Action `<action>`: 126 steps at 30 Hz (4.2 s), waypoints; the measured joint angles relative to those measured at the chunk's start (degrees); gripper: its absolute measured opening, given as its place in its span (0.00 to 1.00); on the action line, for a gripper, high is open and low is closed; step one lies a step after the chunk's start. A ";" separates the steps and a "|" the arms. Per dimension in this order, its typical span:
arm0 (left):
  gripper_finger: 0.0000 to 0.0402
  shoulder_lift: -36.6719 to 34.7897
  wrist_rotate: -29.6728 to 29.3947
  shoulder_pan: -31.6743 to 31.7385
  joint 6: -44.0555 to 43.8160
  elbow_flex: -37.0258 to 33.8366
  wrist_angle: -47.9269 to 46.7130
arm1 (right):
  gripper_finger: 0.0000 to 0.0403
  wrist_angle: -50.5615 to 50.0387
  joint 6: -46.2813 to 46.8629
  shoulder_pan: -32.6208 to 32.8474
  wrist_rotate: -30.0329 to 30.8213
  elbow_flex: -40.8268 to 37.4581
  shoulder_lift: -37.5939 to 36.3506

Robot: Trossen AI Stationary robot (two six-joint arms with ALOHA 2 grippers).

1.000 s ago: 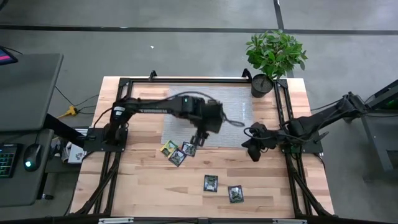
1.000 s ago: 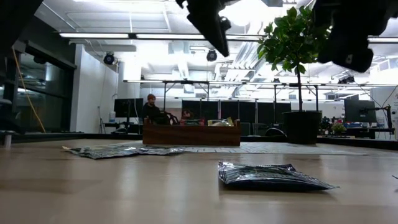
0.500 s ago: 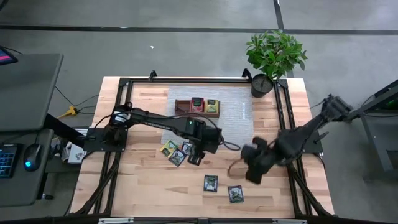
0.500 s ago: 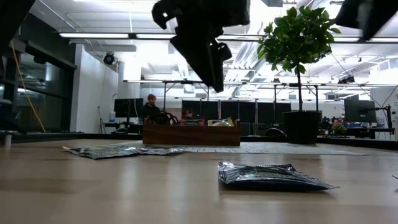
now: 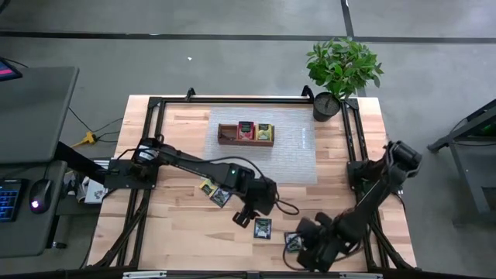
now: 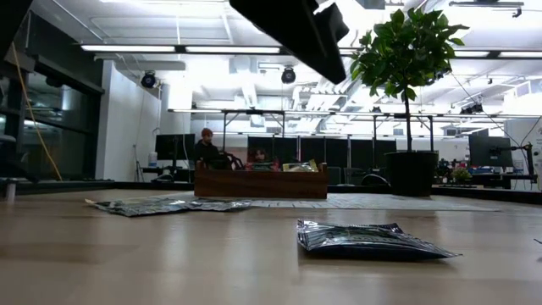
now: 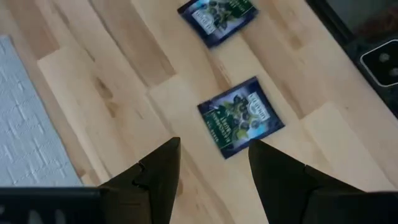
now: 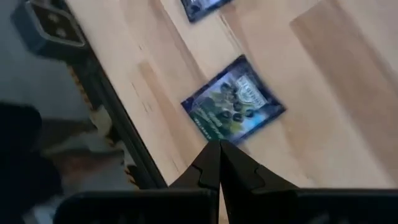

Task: Pick & Place Tea
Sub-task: Put the purple tea bag into the left section of the wooden organizer

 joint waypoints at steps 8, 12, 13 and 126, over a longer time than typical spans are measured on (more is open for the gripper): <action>0.46 0.00 0.40 -0.25 1.38 0.02 0.20 | 0.00 7.58 12.08 0.22 -0.58 1.05 6.95; 0.46 0.00 0.40 -0.23 1.49 0.02 -0.02 | 0.00 6.19 19.94 0.01 -0.85 1.04 7.96; 0.46 0.00 0.43 -0.23 1.49 0.01 -0.02 | 0.00 5.47 21.76 -0.17 -1.47 1.04 8.03; 0.46 -0.52 -5.90 1.74 6.16 0.06 -17.66 | 0.00 22.34 15.25 -19.75 1.93 -7.37 14.90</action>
